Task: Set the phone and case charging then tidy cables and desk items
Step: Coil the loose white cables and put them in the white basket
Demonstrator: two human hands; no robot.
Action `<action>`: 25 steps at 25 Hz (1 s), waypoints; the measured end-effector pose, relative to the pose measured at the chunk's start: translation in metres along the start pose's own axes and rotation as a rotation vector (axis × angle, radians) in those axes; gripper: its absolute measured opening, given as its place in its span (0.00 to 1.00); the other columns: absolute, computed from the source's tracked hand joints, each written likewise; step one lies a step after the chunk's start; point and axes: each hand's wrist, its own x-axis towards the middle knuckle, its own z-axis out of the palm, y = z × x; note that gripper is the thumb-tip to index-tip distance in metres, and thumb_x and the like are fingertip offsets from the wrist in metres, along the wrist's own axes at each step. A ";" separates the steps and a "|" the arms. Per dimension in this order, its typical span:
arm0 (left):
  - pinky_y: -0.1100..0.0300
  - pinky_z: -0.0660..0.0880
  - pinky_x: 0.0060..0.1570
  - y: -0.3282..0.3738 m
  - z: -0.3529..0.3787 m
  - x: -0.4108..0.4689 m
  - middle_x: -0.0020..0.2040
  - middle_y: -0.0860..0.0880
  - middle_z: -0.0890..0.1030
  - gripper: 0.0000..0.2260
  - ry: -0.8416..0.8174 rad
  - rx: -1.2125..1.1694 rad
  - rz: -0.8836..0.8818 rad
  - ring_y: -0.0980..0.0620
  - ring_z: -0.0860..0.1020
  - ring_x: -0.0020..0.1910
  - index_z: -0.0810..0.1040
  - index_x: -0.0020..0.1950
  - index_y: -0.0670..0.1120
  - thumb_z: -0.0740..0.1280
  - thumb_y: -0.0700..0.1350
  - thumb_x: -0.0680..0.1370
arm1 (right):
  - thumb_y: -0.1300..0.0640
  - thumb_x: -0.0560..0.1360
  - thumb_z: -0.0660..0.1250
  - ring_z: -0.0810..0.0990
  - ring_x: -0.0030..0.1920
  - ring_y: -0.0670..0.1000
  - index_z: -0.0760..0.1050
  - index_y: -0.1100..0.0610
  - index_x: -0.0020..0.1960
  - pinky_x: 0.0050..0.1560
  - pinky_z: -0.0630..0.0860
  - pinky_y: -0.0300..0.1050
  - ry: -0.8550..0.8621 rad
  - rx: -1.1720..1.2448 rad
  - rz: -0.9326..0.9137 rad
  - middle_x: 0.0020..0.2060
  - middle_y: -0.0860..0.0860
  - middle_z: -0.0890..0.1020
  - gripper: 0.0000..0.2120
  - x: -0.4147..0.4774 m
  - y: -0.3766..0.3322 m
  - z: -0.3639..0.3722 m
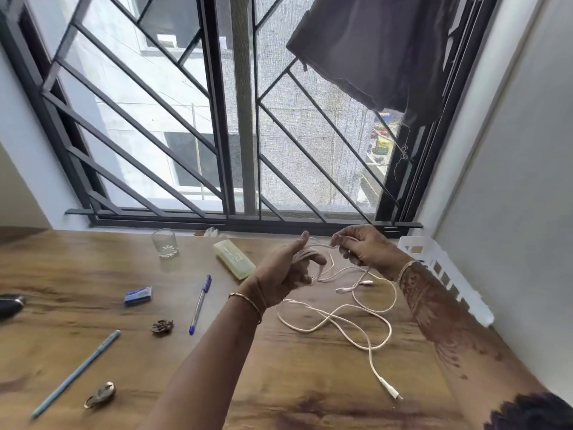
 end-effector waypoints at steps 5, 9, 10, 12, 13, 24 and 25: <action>0.67 0.70 0.26 0.006 0.004 0.007 0.21 0.55 0.60 0.23 0.086 -0.323 0.142 0.56 0.63 0.22 0.80 0.45 0.40 0.53 0.54 0.82 | 0.55 0.80 0.62 0.62 0.25 0.45 0.77 0.56 0.38 0.24 0.60 0.31 -0.006 -0.130 0.005 0.28 0.49 0.68 0.13 -0.003 0.022 0.033; 0.65 0.76 0.38 0.009 0.000 0.018 0.22 0.54 0.68 0.19 0.169 -0.561 0.278 0.59 0.68 0.21 0.74 0.50 0.35 0.51 0.47 0.84 | 0.54 0.80 0.61 0.67 0.30 0.44 0.80 0.53 0.41 0.31 0.64 0.32 -0.119 -0.386 -0.052 0.29 0.46 0.71 0.13 -0.018 0.021 0.055; 0.64 0.77 0.38 0.008 0.000 0.021 0.25 0.52 0.71 0.17 0.217 -0.556 0.301 0.58 0.72 0.23 0.74 0.50 0.35 0.52 0.45 0.84 | 0.55 0.80 0.61 0.68 0.30 0.44 0.81 0.54 0.44 0.32 0.65 0.32 -0.166 -0.431 -0.067 0.29 0.46 0.72 0.12 -0.022 0.018 0.063; 0.66 0.76 0.33 0.001 0.000 0.026 0.28 0.48 0.72 0.13 0.305 -0.461 0.341 0.57 0.74 0.25 0.74 0.48 0.36 0.54 0.42 0.83 | 0.57 0.80 0.61 0.71 0.33 0.44 0.81 0.56 0.48 0.35 0.67 0.31 -0.231 -0.539 -0.114 0.32 0.46 0.75 0.11 -0.028 0.010 0.073; 0.67 0.73 0.30 -0.003 -0.001 0.027 0.27 0.48 0.72 0.12 0.332 -0.374 0.358 0.57 0.73 0.25 0.73 0.48 0.37 0.54 0.41 0.83 | 0.57 0.79 0.60 0.73 0.36 0.44 0.81 0.55 0.50 0.38 0.67 0.32 -0.247 -0.608 -0.144 0.34 0.46 0.77 0.11 -0.029 0.004 0.076; 0.64 0.67 0.27 -0.017 -0.003 0.009 0.28 0.50 0.72 0.13 0.077 0.573 0.288 0.56 0.69 0.25 0.75 0.43 0.41 0.54 0.42 0.82 | 0.57 0.77 0.66 0.74 0.31 0.36 0.82 0.59 0.44 0.37 0.69 0.28 -0.178 -0.626 -0.252 0.31 0.45 0.79 0.08 -0.032 -0.042 0.023; 0.63 0.65 0.27 -0.015 0.000 0.005 0.28 0.50 0.72 0.14 0.051 0.543 0.278 0.55 0.68 0.26 0.76 0.43 0.42 0.54 0.43 0.82 | 0.56 0.77 0.67 0.77 0.34 0.40 0.82 0.58 0.43 0.40 0.72 0.30 -0.152 -0.610 -0.273 0.34 0.48 0.82 0.08 -0.028 -0.040 0.018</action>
